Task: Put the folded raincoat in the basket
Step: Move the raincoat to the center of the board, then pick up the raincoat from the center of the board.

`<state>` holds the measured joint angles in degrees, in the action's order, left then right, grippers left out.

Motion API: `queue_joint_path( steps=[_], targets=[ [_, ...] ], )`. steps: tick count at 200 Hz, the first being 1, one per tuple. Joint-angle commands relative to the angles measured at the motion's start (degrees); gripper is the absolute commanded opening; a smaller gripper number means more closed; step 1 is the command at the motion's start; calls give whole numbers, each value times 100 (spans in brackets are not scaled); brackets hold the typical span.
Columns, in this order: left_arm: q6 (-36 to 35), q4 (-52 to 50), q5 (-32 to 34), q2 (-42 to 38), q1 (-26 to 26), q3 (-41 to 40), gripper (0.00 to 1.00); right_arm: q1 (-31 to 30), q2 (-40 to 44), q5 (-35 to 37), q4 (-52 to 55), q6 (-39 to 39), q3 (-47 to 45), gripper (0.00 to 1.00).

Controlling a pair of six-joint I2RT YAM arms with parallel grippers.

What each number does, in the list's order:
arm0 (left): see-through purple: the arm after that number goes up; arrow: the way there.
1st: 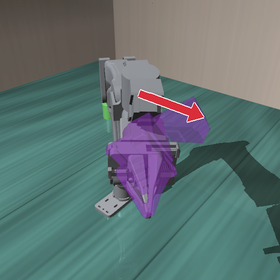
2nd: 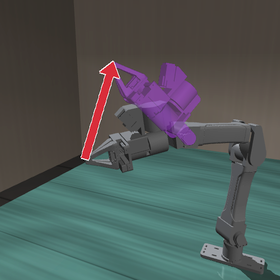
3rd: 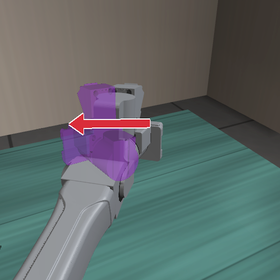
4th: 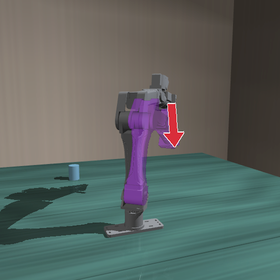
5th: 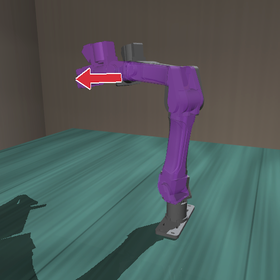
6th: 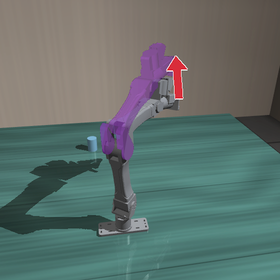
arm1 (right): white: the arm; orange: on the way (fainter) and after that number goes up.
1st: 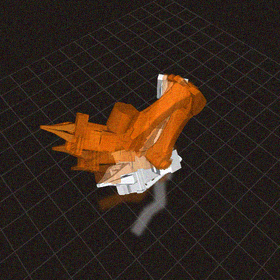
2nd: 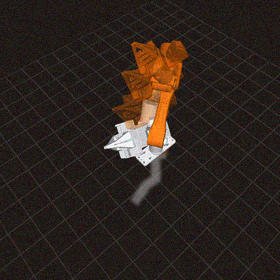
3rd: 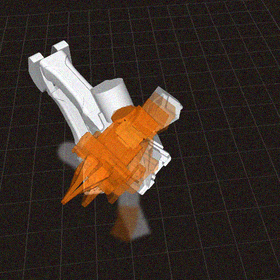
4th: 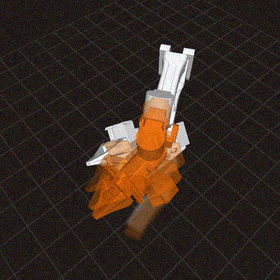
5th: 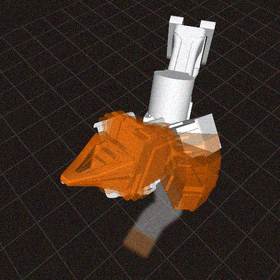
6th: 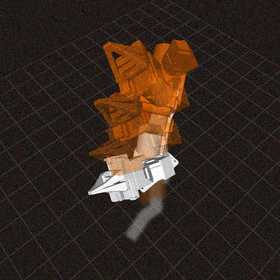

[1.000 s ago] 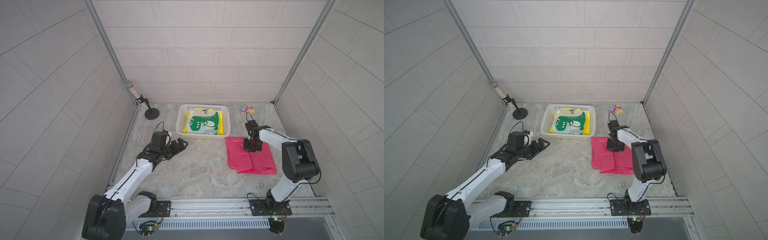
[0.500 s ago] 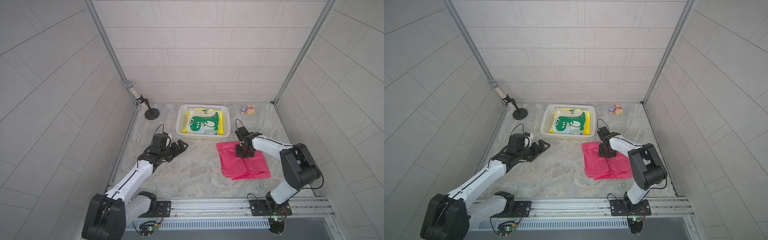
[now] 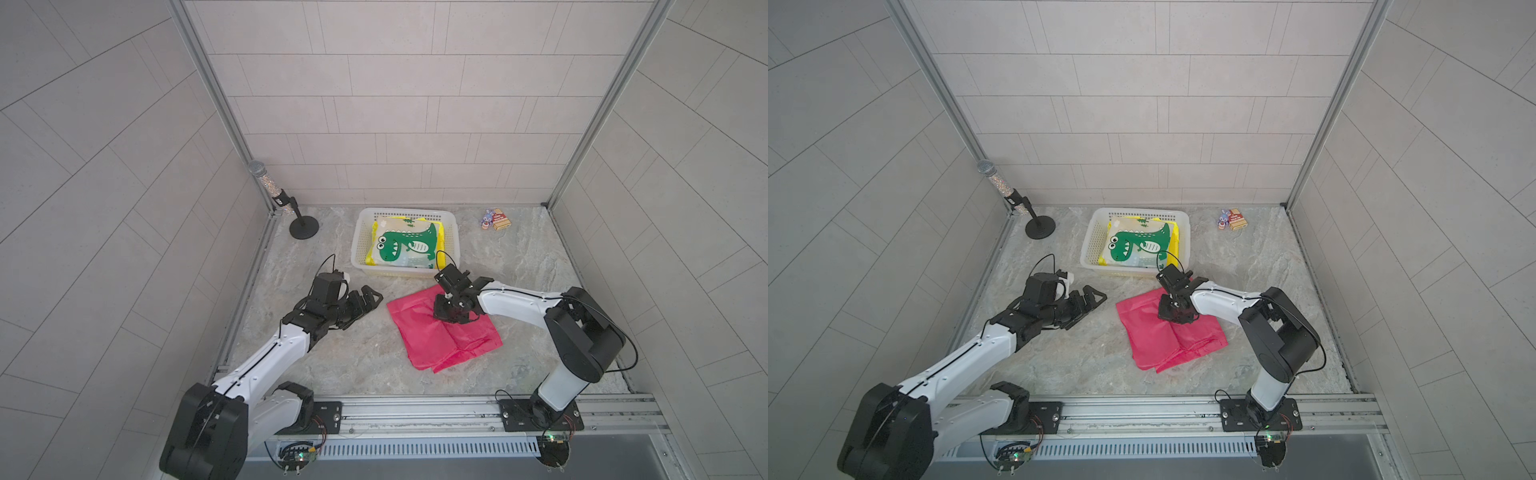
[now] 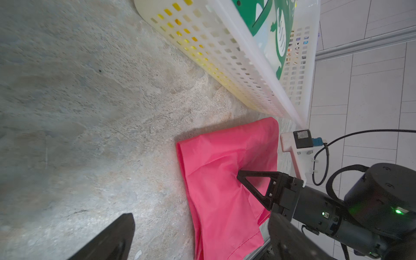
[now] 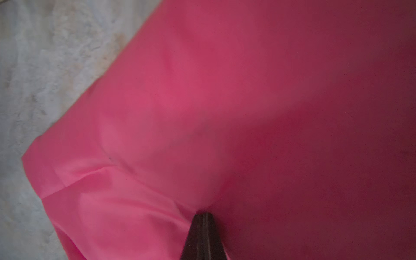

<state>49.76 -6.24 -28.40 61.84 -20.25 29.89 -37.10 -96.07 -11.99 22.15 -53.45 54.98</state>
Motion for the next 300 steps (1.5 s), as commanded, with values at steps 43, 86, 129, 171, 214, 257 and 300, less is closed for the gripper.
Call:
queue_joint_path(
  steps=[43,86,129,171,214,257,300],
  targets=[
    [429,-13,498,-583,-709,-505,100,-51,1146,449,783,515,246,32],
    [891,174,1033,-973,-1437,-1078,100,784,2346,582,1883,2008,79,64],
    [916,407,1147,-286,-1846,-895,99,2824,2258,-1313,1799,3555,-151,75],
    [1266,1254,1135,447,-2243,-887,98,3120,1200,-2215,1569,3640,229,75],
    [1381,1715,1249,747,-2382,-941,99,3005,716,-2262,954,3451,-229,74],
    [1383,1961,1248,1029,-2405,-1011,99,2699,528,-1960,541,3276,-497,74],
    [1414,2353,1194,1349,-2444,-1123,95,2376,335,-1866,217,3062,-768,73]
  ],
)
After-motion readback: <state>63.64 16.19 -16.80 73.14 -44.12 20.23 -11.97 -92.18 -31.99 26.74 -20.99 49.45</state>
